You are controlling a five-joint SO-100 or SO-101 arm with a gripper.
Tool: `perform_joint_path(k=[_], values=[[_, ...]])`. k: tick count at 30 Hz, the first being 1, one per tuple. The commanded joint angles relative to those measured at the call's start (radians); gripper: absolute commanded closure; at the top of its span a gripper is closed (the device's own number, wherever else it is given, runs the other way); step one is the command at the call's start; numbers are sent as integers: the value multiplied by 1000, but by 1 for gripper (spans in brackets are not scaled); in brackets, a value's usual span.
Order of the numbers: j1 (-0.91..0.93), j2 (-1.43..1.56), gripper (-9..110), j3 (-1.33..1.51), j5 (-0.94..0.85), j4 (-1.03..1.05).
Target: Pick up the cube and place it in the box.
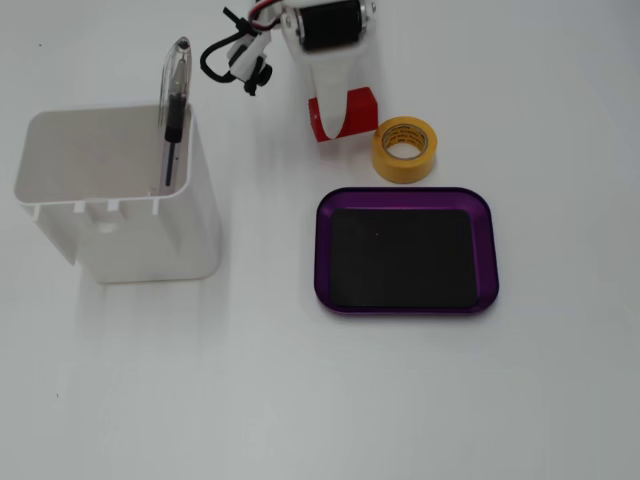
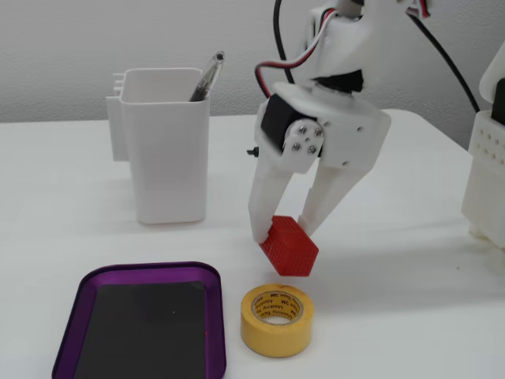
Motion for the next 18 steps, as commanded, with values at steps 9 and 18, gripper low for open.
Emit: perform_joint_path(k=[9,18], values=[[-84,222,102,-28,72,-66],[-89,-163,102,-270,112,-127]])
